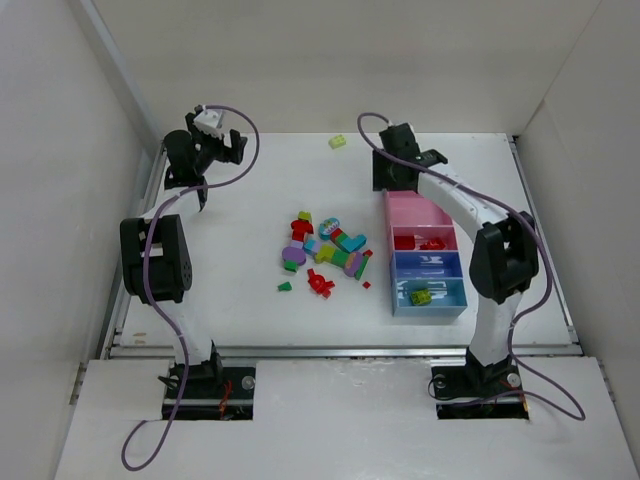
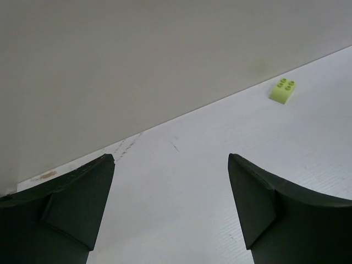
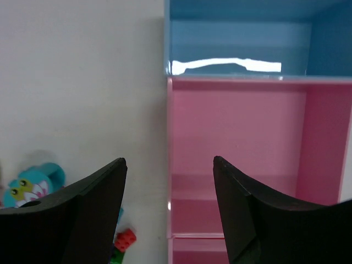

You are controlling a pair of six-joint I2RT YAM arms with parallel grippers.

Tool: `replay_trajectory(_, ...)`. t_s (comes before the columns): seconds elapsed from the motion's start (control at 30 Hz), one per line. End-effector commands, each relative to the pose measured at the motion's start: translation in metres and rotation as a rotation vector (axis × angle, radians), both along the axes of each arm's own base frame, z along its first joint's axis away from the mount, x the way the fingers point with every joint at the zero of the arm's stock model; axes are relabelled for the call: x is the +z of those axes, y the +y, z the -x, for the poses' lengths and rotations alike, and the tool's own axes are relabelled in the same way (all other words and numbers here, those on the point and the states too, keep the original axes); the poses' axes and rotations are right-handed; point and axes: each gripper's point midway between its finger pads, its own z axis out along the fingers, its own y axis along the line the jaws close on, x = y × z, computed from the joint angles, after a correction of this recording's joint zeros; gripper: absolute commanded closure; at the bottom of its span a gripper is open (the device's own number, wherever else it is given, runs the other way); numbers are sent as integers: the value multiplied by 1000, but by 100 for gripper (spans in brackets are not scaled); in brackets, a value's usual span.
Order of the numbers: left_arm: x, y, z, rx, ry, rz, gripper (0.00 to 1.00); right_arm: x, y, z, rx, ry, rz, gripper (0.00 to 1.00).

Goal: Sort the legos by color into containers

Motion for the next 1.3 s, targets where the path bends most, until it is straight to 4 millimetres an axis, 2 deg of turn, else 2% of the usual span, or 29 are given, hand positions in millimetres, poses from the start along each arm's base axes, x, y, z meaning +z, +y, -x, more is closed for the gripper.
replay_trajectory(0.0,32,-6,13,-32,-73,1,19,-5,-6,17,-20,38,22,31)
replay_trajectory(0.03,37,-6,14,-32,-82,0,19,-9,-7,19,-20,46,26,33)
replay_trajectory(0.07,33,-6,15,-32,-73,1,19,-8,-6,17,-20,38,22,35)
replay_trajectory(0.1,33,-6,15,-32,-73,1,19,-18,-6,19,-8,62,32,41)
replay_trajectory(0.23,33,-6,15,-32,-73,1,19,-36,11,28,58,100,47,55)
replay_trajectory(0.3,33,-4,14,-23,-73,1,19,-45,14,27,66,104,39,59)
replay_trajectory(0.43,29,1,15,-14,-64,1,19,-65,13,28,66,140,55,59)
replay_trajectory(0.5,29,1,15,-14,-64,1,19,-62,10,24,48,131,76,59)
replay_trajectory(0.53,29,2,14,-5,-64,2,19,-68,10,24,48,143,82,59)
replay_trajectory(0.63,29,2,14,-4,-64,2,19,-69,7,20,39,142,80,64)
replay_trajectory(0.67,29,2,14,-4,-64,2,19,-69,7,20,39,142,80,69)
replay_trajectory(0.8,29,2,14,-4,-64,2,19,-83,1,19,38,171,101,82)
replay_trajectory(0.83,24,2,13,-4,-54,3,19,-82,-4,14,25,161,95,85)
replay_trajectory(0.87,24,4,12,5,-54,3,19,-91,-5,12,37,177,113,86)
replay_trajectory(0.9,24,4,12,5,-54,3,19,-85,-6,5,52,158,109,89)
replay_trajectory(0.93,24,4,12,5,-54,3,19,-91,-6,4,65,164,123,89)
replay_trajectory(0.97,24,4,12,5,-54,3,19,-80,-6,-9,73,123,110,90)
replay_trajectory(1.03,24,4,12,5,-58,-6,19,-78,-7,-20,122,102,140,91)
replay_trajectory(1.07,24,4,12,5,-58,-6,19,-66,-2,-32,147,54,136,92)
replay_trajectory(1.1,22,4,12,5,-49,-5,19,-69,-1,-37,170,46,156,92)
replay_trajectory(1.17,22,6,12,14,-53,-15,19,-63,3,-50,235,12,196,94)
replay_trajectory(1.2,20,6,12,14,-44,-14,19,-50,7,-62,241,-26,195,94)
replay_trajectory(1.27,20,8,11,23,-47,-22,19,-57,13,-76,240,-28,195,96)
